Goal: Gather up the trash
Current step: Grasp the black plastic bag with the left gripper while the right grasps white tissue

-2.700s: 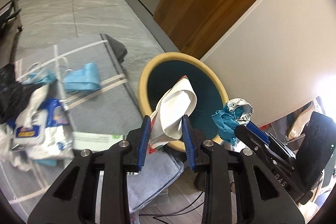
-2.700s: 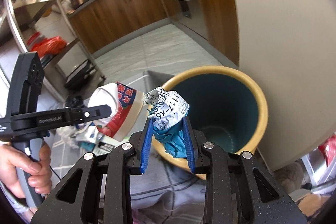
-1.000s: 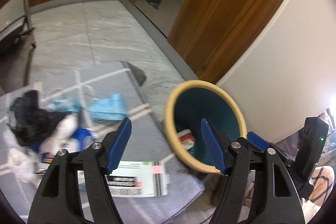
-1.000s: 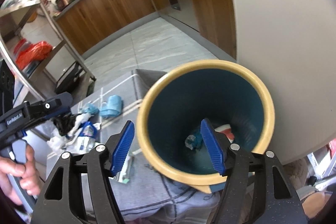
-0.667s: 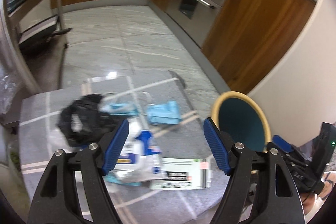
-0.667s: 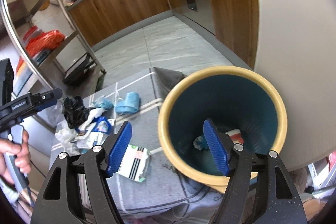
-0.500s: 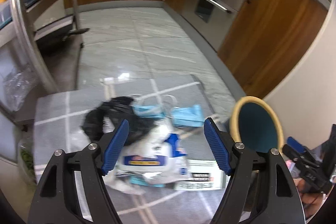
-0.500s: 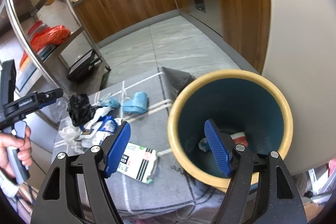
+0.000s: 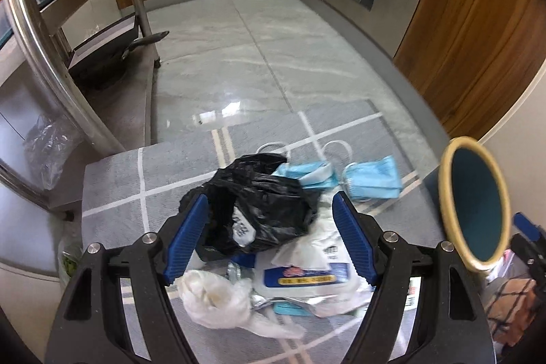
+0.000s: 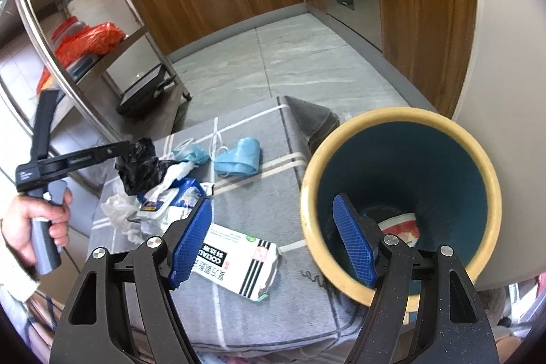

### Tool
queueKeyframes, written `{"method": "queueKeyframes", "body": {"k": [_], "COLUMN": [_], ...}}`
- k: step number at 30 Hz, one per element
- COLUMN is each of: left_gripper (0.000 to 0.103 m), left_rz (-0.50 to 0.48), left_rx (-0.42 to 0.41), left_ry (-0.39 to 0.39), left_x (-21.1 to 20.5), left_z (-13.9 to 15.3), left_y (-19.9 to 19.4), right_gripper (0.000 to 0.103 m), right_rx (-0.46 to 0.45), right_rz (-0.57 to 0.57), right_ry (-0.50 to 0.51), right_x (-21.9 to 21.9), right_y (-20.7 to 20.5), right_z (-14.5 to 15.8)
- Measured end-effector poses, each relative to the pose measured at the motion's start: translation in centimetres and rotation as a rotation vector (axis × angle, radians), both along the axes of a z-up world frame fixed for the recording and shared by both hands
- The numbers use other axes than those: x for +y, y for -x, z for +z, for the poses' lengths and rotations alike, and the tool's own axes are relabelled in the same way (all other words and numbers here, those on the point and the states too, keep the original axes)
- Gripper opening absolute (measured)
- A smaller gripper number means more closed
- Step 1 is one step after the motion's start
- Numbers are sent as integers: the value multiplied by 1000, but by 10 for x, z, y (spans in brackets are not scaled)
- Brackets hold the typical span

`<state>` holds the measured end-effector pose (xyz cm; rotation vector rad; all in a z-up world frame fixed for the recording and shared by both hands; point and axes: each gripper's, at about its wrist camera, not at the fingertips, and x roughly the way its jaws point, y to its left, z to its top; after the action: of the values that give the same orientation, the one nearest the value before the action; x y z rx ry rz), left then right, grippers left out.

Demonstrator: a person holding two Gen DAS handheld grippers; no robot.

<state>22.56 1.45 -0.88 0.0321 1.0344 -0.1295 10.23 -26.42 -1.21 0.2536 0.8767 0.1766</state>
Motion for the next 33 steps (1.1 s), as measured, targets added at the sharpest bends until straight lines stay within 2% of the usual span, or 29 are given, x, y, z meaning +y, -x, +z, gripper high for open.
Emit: {"method": "queueKeyframes", "body": {"k": [3,9,10,12,13,14,15,18,26,33], "left_gripper": [74,72,68,47,42,32,26,18,15,14], "left_rz": [-10,-31,-30,-21,-17,-15,-11,11,93,158], "left_rx": [24,56,60,78,81,86,91,80,11,-34], "left_ry": [-44,-53,-50,-32,-22,-5,8,52,283,410], "left_x": [1,4,5,9,10,13,15,23,51,67], "left_z": [-11,-26,-26,-25,-24,-22,-21,-12,22,38], "left_y": [-8,-17,-17,-16,-16,-14,-13,-7,12,22], "right_gripper": [75,75,75,75,75,75,75,75,75,75], "right_rx": [3,13,14,16,17,19,23,27,41,74], "right_rz": [14,37,39,40,39,39,40,46,72,122], "right_ry": [3,10,10,8,6,4,0,-4,-31,-73], "right_x": [7,18,19,20,21,21,22,24,37,63], "right_y": [-4,-10,-11,-12,-12,-12,-13,-14,-16,-27], "right_z": [-1,-6,-7,-8,-8,-9,-10,-12,-17,-29]}}
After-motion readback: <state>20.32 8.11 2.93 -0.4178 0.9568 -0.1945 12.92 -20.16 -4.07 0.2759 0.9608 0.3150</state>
